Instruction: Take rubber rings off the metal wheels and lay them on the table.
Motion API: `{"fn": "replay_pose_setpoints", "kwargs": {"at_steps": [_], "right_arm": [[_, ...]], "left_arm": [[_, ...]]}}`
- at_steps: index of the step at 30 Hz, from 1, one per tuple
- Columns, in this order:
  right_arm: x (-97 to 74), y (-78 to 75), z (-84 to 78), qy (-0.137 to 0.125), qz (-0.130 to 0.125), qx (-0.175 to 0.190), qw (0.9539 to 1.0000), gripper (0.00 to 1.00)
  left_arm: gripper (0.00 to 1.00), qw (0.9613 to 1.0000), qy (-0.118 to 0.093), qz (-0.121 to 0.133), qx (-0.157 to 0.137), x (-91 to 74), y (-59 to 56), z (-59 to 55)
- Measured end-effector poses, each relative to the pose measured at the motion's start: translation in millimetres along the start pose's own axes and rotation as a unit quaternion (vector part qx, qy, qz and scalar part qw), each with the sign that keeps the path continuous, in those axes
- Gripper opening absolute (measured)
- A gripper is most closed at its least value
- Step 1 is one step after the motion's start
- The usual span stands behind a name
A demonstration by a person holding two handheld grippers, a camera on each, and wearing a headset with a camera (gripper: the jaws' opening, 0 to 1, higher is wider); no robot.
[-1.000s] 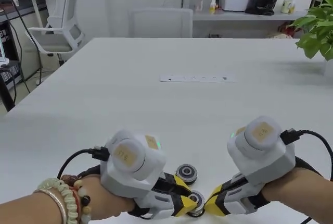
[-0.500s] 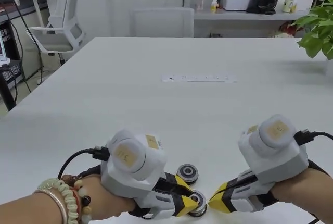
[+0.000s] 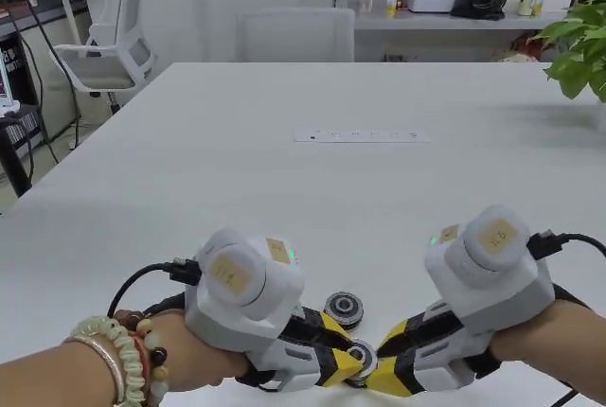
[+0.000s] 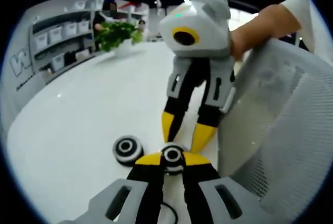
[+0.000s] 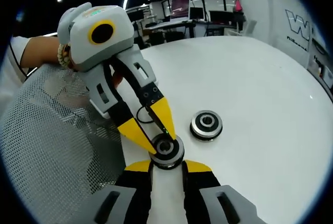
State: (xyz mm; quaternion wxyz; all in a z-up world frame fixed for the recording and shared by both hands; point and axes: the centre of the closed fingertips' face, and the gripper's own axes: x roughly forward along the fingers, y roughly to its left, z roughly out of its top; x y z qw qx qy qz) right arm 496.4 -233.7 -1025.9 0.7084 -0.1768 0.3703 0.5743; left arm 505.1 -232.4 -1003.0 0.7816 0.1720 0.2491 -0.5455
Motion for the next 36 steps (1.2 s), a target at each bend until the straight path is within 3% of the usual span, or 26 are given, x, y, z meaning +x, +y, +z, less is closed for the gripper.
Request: {"fn": "replay_pose_setpoints", "kwargs": {"at_steps": [5,8,12,16,21,23,27,31,35,36], "right_arm": [[-2.4,-2.4,-2.3,0.010,-0.005,-0.017,0.9998,0.14],[-4.8,-5.5,-5.9,0.013,-0.013,-0.027,0.9995,0.00],[-3.7,-6.8,-4.0,0.012,-0.017,-0.028,0.9994,0.00],[-5.0,-10.3,-3.7,0.014,-0.024,0.012,0.9995,0.00],[-9.8,-14.0,-0.7,-0.008,-0.020,0.078,0.9968,0.00],[-12.2,-18.0,3.2,-0.025,-0.022,0.098,0.9946,0.00],[-16.1,-13.7,11.2,-0.053,0.009,0.163,0.9852,0.00],[-16.4,-13.1,9.4,-0.047,0.006,0.165,0.9852,0.00],[-17.0,-8.7,14.1,-0.056,0.018,0.191,0.9797,0.00],[-16.6,-7.8,14.6,-0.054,0.015,0.182,0.9817,0.00]], "left_arm": [[0.13,1.0000,0.000,-0.001,0.000,0.1,0.3,-0.1],[0.13,1.0000,0.000,0.000,-0.003,-0.2,1.2,-0.3],[0.13,1.0000,-0.001,0.002,-0.004,-0.4,1.0,-0.3],[0.13,1.0000,-0.001,0.004,-0.006,-0.5,1.2,-0.3],[0.13,0.9999,0.000,0.007,-0.009,-0.9,2.5,-0.6],[0.13,0.9999,0.000,0.007,-0.009,-1.0,2.3,-0.6],[0.13,0.9999,0.000,0.007,-0.008,-1.2,2.3,-0.7],[0.13,1.0000,0.001,0.005,0.001,-1.1,1.7,-0.8],[0.13,1.0000,0.001,0.004,0.001,-0.9,1.6,-0.9],[0.13,1.0000,0.001,0.004,0.002,-0.8,1.5,-0.9]]}}
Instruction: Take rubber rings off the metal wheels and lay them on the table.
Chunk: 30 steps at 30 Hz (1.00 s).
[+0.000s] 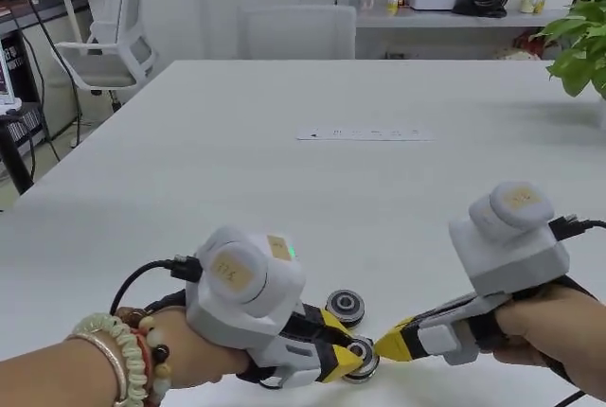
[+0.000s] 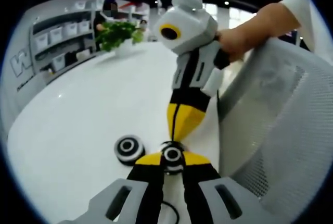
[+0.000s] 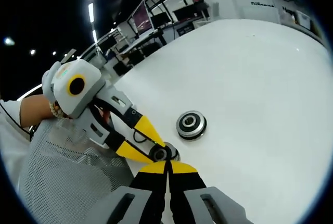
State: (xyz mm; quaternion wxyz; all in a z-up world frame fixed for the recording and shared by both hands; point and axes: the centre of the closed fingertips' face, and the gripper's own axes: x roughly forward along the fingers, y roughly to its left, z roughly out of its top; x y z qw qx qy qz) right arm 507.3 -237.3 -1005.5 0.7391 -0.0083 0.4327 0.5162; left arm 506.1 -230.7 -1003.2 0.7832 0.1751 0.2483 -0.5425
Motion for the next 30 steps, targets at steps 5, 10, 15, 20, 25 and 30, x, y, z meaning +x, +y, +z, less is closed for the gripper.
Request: {"fn": "replay_pose_setpoints", "kwargs": {"at_steps": [5,10,15,20,25,30], "right_arm": [[-1.2,0.0,-0.1,-0.003,0.003,0.004,1.0000,0.00],[-3.2,1.4,1.2,-0.012,0.014,0.029,0.9994,0.00],[-4.7,2.0,1.8,-0.018,0.018,0.042,0.9988,0.00],[-5.4,4.2,3.5,-0.024,0.026,0.053,0.9980,0.00],[-5.8,6.8,5.9,-0.027,0.031,0.054,0.9977,0.00],[-6.1,7.7,6.3,-0.029,0.035,0.060,0.9971,0.00]], "left_arm": [[0.13,1.0000,0.000,0.000,0.001,0.1,0.0,0.0],[0.13,1.0000,0.002,0.000,0.001,0.3,0.2,-0.1],[0.13,1.0000,0.002,0.001,0.001,0.3,0.2,-0.2],[0.13,1.0000,0.002,0.000,0.003,0.4,-0.2,-0.2],[0.13,1.0000,0.003,0.001,0.002,0.5,0.0,-0.4],[0.13,1.0000,0.003,0.002,0.003,0.6,-0.2,-0.4]]}}
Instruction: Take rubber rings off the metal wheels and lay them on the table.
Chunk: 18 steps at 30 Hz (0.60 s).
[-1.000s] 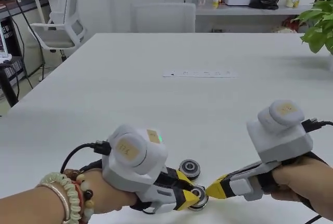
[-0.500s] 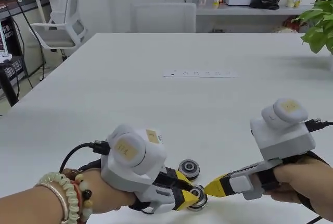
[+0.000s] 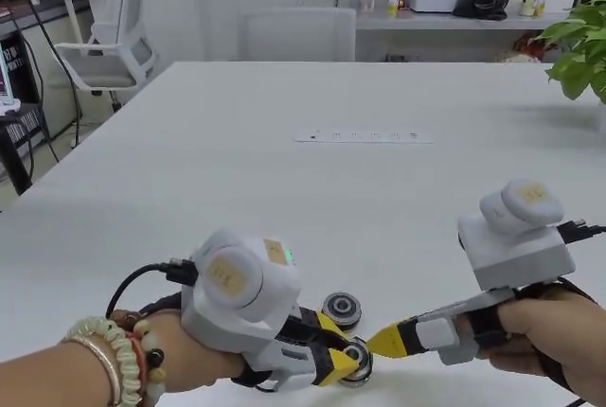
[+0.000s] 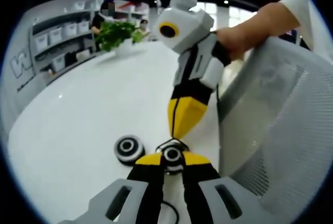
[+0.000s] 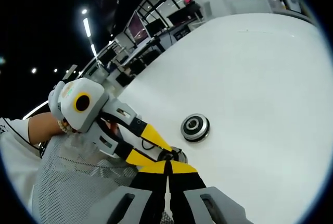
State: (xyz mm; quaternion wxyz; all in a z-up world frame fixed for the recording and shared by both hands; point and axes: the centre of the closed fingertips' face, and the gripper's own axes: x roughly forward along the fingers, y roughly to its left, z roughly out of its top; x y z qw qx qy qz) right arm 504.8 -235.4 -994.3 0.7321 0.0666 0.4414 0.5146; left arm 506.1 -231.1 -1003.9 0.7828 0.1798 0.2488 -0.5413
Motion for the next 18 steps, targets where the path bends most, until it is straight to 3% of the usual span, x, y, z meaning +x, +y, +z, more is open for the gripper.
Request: {"fn": "replay_pose_setpoints", "kwargs": {"at_steps": [3,6,7,8,10,18], "right_arm": [[-0.5,2.2,1.5,-0.004,0.008,0.006,0.9999,0.00],[-3.4,19.5,16.4,-0.033,0.052,0.035,0.9975,0.00],[-1.1,12.1,10.8,-0.015,0.022,0.012,0.9996,0.00],[0.8,9.3,11.9,-0.018,0.011,-0.026,0.9994,0.00],[1.1,9.4,8.4,-0.012,0.011,-0.001,0.9999,0.00],[-0.7,-4.9,-1.2,0.010,-0.024,-0.010,0.9996,0.00]], "left_arm": [[0.13,1.0000,0.000,0.000,0.001,-0.1,-0.1,-0.1],[0.13,1.0000,0.000,0.000,0.000,-0.2,-0.1,-0.2],[0.13,1.0000,0.000,0.000,0.000,-0.2,0.1,-0.3],[0.13,1.0000,0.000,0.000,0.001,-0.3,0.1,-0.3],[0.13,1.0000,0.000,0.000,0.001,-0.3,0.2,-0.4],[0.14,1.0000,0.005,0.002,-0.005,0.4,-0.4,0.9]]}}
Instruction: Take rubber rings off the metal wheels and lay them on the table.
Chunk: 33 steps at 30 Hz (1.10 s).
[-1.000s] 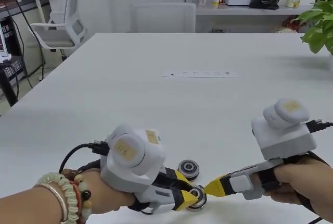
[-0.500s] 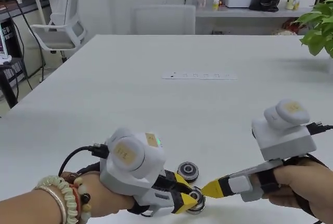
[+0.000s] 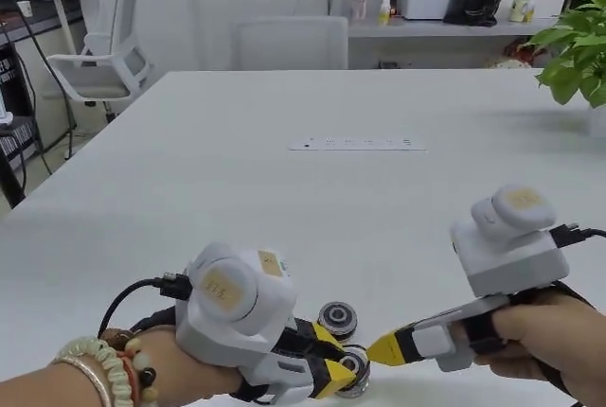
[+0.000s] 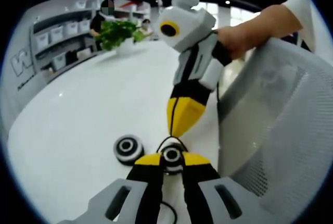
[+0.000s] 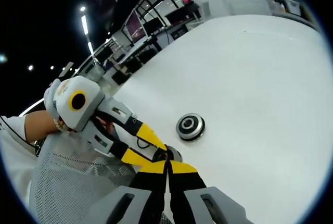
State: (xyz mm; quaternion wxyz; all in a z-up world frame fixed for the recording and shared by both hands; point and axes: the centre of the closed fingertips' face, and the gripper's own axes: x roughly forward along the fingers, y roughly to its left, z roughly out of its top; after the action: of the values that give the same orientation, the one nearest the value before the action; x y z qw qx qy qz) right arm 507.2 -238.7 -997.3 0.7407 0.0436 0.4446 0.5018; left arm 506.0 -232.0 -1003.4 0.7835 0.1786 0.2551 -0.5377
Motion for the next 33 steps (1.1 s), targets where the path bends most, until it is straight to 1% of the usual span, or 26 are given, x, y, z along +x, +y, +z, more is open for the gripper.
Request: {"fn": "replay_pose_setpoints", "kwargs": {"at_steps": [2,3,4,5,6,7,8,10,12,13,15,17,18,19,20,22,24,26,27,29,31,33], "right_arm": [[0.5,-1.4,-2.4,0.008,-0.003,-0.008,0.9999,0.00],[0.3,-2.7,-3.6,0.012,-0.007,-0.013,0.9998,0.00],[0.0,-3.2,-3.7,0.012,-0.006,-0.012,0.9998,0.00],[-0.5,-3.7,-3.5,0.011,-0.006,-0.013,0.9998,0.00],[-1.1,-4.2,-2.8,0.010,-0.006,-0.012,0.9998,0.00],[-1.8,-4.9,-1.8,0.010,-0.007,-0.012,0.9999,0.00],[-2.2,-5.2,-1.4,0.010,-0.007,-0.012,0.9999,0.00],[-3.4,-5.5,0.4,0.007,-0.007,-0.012,0.9999,0.00],[-4.3,-5.6,1.4,0.003,-0.007,-0.010,0.9999,0.00],[-5.2,-5.9,1.7,0.001,-0.006,-0.009,0.9999,0.00],[-6.5,-5.8,3.0,-0.002,-0.004,-0.005,1.0000,0.00],[-7.7,-4.3,4.1,-0.006,-0.004,-0.005,1.0000,0.00],[-7.6,-4.2,4.7,-0.007,-0.003,-0.006,1.0000,0.00],[-8.0,-4.3,5.8,-0.010,-0.002,-0.003,0.9999,0.00],[-7.8,-3.8,6.0,-0.010,-0.002,-0.002,0.9999,0.00],[-7.4,-2.1,6.0,-0.010,-0.003,-0.001,0.9999,0.00],[-7.2,0.7,6.4,-0.011,-0.002,-0.006,0.9999,0.00],[-7.5,4.1,8.8,-0.016,0.003,-0.005,0.9999,0.00],[-7.6,5.4,9.3,-0.017,0.004,-0.005,0.9998,0.00],[-7.2,7.9,9.8,-0.017,0.005,-0.009,0.9998,0.00],[-7.0,9.5,10.6,-0.018,0.007,-0.011,0.9998,0.00],[-7.7,9.0,13.1,-0.024,0.008,-0.011,0.9996,0.00]], "left_arm": [[0.15,0.9999,0.010,-0.008,0.002,0.0,-1.5,0.2],[0.17,0.9995,0.020,-0.020,-0.012,-1.0,-5.6,-0.2],[0.19,0.9994,0.021,-0.018,-0.019,-1.2,-4.9,0.6],[0.20,0.9994,0.022,-0.021,-0.016,-2.4,-5.9,2.3],[0.22,0.9995,0.022,-0.022,-0.006,-4.2,-6.7,3.6],[0.23,0.9993,0.023,-0.023,0.018,-8.0,-6.0,6.2],[0.24,0.9992,0.024,-0.022,0.022,-10.7,-5.4,7.6],[0.27,0.9993,0.022,-0.020,0.023,-19.1,-3.1,11.2],[0.31,0.9997,0.013,-0.016,0.016,-28.4,0.4,17.0],[0.34,0.9997,0.012,-0.016,0.014,-30.5,0.6,17.7],[0.38,0.9998,0.013,-0.014,0.012,-40.2,1.8,19.6],[0.42,0.9997,0.011,-0.004,0.022,-51.7,4.6,20.9],[0.44,0.9997,0.009,0.000,0.021,-59.3,6.7,21.1],[0.45,0.9999,0.009,0.006,0.013,-64.3,9.6,20.2],[0.47,0.9997,0.010,0.019,-0.011,-71.9,13.6,17.4],[0.52,0.9997,0.004,0.022,-0.011,-84.8,14.5,14.7],[0.54,0.9994,0.000,0.032,-0.014,-95.8,17.3,12.1],[0.56,0.9985,-0.008,0.050,-0.023,-109.3,21.3,11.4],[0.58,0.9975,-0.019,0.061,-0.029,-117.9,23.5,12.6],[0.59,0.9957,-0.035,0.075,-0.040,-131.3,25.3,13.0],[0.60,0.9941,-0.042,0.088,-0.046,-140.9,26.7,11.0],[0.62,0.9926,-0.041,0.101,-0.052,-150.2,26.5,4.7]]}}
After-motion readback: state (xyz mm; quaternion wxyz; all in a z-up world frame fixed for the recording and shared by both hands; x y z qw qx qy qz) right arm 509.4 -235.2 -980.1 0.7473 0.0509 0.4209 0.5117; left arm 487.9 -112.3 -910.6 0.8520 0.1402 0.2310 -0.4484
